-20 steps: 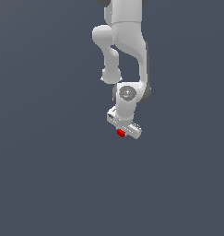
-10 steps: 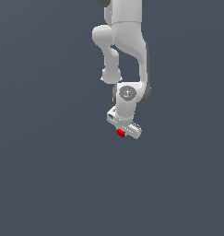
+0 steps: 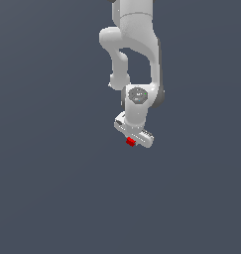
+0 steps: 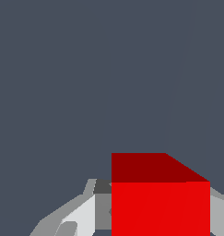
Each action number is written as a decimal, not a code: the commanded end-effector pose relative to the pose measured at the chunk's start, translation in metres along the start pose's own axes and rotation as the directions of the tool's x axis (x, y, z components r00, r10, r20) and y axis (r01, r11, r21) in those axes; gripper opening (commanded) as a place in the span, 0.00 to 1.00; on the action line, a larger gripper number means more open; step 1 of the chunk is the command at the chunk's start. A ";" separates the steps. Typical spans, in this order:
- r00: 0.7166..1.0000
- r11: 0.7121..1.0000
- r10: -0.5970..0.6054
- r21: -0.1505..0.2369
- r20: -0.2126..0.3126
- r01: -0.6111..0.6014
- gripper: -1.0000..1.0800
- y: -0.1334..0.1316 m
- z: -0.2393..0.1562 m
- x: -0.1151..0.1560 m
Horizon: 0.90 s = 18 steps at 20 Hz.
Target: Pick up the red cube and move it to a goal position.
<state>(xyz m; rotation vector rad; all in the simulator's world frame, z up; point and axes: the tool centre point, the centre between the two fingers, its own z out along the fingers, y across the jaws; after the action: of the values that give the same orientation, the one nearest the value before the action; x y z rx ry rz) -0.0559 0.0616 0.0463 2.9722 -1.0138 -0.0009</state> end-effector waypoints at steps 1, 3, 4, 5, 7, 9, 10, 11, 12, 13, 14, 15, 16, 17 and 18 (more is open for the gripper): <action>1.000 1.000 0.000 0.001 -0.001 0.000 0.00 -0.003 -0.015 0.004; 1.000 1.000 0.001 0.001 -0.001 -0.001 0.00 -0.005 -0.030 0.008; 1.000 1.000 0.001 0.001 -0.001 -0.001 0.00 -0.007 -0.038 0.010; 1.000 1.000 0.001 0.001 -0.001 -0.001 0.00 -0.008 -0.046 0.012; 1.000 1.000 0.001 0.001 -0.001 -0.001 0.00 -0.012 -0.065 0.016; 1.000 1.000 0.001 0.000 -0.001 -0.001 0.00 -0.015 -0.085 0.022; 1.000 1.000 0.001 0.000 -0.001 -0.001 0.00 -0.017 -0.095 0.024; 1.000 1.000 0.001 0.000 -0.001 -0.001 0.00 -0.019 -0.106 0.027; 1.000 1.000 0.001 0.000 -0.001 -0.001 0.00 -0.021 -0.116 0.030; 1.000 1.000 0.001 0.000 -0.001 -0.001 0.00 -0.023 -0.126 0.032; 1.000 1.000 0.001 0.000 -0.001 -0.001 0.00 -0.025 -0.136 0.035; 1.000 1.000 0.001 0.000 -0.001 -0.001 0.00 -0.027 -0.146 0.038; 1.000 1.000 0.001 0.000 -0.001 -0.001 0.00 -0.029 -0.156 0.040; 1.000 1.000 0.001 0.000 -0.001 -0.001 0.00 -0.031 -0.166 0.043; 1.000 1.000 0.001 0.000 -0.001 -0.001 0.00 -0.033 -0.176 0.046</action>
<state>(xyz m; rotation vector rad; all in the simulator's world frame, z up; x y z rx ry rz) -0.0043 0.0598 0.2068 2.9719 -1.0156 0.0018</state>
